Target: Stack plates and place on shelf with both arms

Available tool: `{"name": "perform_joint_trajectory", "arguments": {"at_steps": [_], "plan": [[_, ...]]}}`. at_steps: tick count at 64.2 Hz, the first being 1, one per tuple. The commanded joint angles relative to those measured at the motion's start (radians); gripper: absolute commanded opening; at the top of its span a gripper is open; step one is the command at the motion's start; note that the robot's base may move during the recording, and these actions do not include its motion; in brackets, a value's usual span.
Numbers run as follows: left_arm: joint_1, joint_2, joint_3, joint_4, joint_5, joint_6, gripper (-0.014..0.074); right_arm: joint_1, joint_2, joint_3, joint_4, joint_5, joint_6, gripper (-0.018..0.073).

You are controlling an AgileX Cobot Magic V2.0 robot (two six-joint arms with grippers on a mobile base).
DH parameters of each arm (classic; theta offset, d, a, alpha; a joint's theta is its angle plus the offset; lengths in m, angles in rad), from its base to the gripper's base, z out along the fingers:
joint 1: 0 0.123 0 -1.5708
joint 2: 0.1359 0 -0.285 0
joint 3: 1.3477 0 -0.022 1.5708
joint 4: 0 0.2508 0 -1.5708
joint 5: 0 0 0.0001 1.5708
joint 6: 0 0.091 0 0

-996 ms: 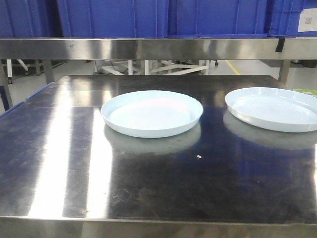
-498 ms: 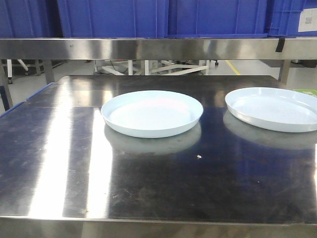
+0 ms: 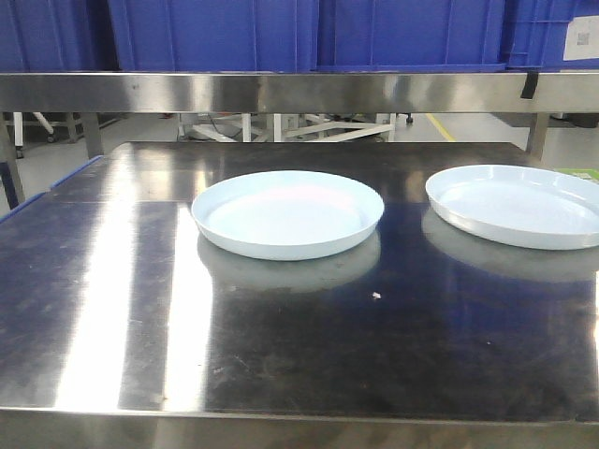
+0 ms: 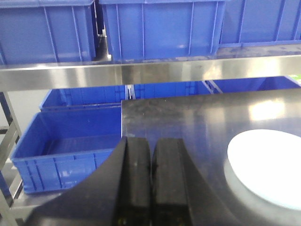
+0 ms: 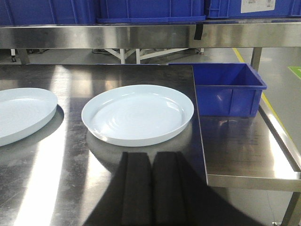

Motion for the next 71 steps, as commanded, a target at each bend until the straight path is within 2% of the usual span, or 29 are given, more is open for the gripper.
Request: {"name": "perform_joint_trajectory", "arguments": {"at_steps": [1,9,18,27,36,42,52,62,71], "plan": [[0.004,-0.024,-0.044,-0.011,-0.071,-0.002,0.0087,-0.005,-0.019,-0.001,-0.005,-0.105,-0.005,0.0055],[0.004,-0.087,-0.044,-0.002,-0.033,-0.002,0.0087,-0.005,-0.019,-0.001,-0.005,-0.132,-0.005,0.0055],[0.006,-0.153,-0.042,0.086,0.067,-0.002,0.0087,-0.005,-0.019,-0.001,-0.004,-0.155,-0.005,0.0055],[0.006,-0.162,-0.042,0.086,0.036,-0.002,0.0087,-0.005,-0.019,-0.001,-0.001,-0.161,-0.005,0.0056],[0.006,-0.162,-0.042,0.086,0.02,-0.002,0.0086,-0.004,-0.019,-0.005,0.072,-0.175,0.009,0.0057],[0.006,-0.162,-0.042,0.086,0.02,-0.002,0.0086,-0.004,-0.018,-0.04,0.112,-0.117,0.01,0.0057],[0.006,-0.162,-0.042,0.086,0.02,-0.002,0.0086,-0.004,0.041,-0.142,0.115,-0.007,0.009,0.0057],[0.006,-0.162,-0.042,0.086,0.02,-0.002,0.0083,-0.004,0.206,-0.272,0.088,0.11,-0.03,0.0057],[0.006,-0.162,-0.042,0.086,0.02,-0.002,0.0083,-0.004,0.394,-0.358,0.088,0.119,-0.03,0.0057]]}}
